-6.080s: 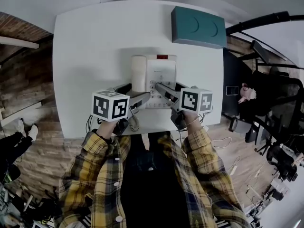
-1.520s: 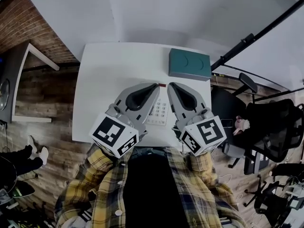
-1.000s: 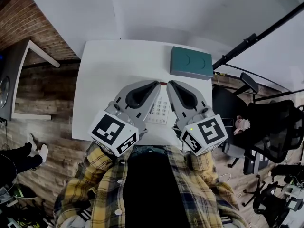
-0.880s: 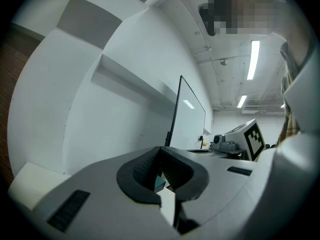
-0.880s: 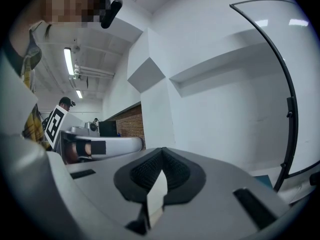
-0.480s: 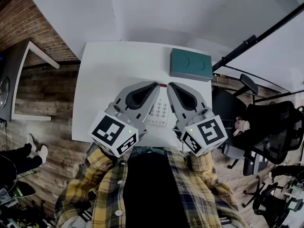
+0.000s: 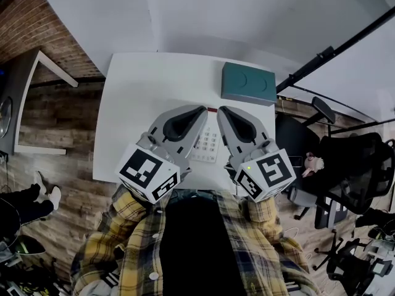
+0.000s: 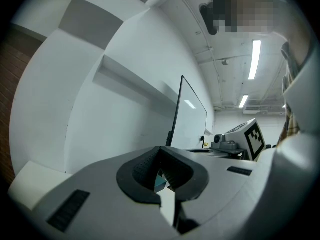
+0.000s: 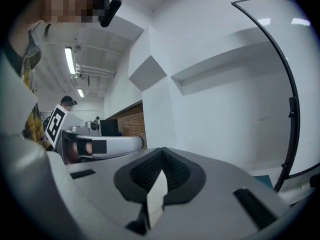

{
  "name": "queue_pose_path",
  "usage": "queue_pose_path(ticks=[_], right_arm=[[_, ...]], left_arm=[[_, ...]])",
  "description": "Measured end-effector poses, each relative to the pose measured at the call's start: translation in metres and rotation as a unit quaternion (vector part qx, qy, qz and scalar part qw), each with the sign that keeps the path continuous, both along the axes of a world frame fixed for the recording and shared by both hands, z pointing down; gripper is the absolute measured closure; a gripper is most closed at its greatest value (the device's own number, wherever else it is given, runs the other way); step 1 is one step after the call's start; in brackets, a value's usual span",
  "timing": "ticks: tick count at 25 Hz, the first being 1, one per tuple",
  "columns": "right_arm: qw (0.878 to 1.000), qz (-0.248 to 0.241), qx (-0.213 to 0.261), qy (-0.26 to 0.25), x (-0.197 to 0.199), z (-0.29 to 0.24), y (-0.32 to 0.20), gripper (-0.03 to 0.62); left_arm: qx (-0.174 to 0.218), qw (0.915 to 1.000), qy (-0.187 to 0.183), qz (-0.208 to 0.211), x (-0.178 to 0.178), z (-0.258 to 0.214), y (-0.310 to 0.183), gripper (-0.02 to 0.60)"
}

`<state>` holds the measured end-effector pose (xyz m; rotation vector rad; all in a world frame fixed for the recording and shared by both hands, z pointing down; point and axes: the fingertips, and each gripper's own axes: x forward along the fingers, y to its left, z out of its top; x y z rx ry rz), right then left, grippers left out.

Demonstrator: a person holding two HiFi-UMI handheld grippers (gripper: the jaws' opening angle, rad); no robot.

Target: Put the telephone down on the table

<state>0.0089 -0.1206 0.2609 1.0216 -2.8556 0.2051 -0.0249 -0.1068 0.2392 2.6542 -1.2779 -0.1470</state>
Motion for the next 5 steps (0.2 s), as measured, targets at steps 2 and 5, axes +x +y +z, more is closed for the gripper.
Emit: queue_pose_path(ticks=[2,5], right_arm=[[1.0,0.0,-0.001,0.0,-0.0006,-0.0001,0.0007,0.571],[1.0,-0.001,-0.003,0.002,-0.0013,0.0002,0.0017,0.571]], left_arm=[[-0.001,1.0,0.002,-0.001,-0.0009,-0.0005,0.0008,0.566],[-0.001,1.0,0.003,-0.002,-0.0023,-0.0017,0.0023,0.566]])
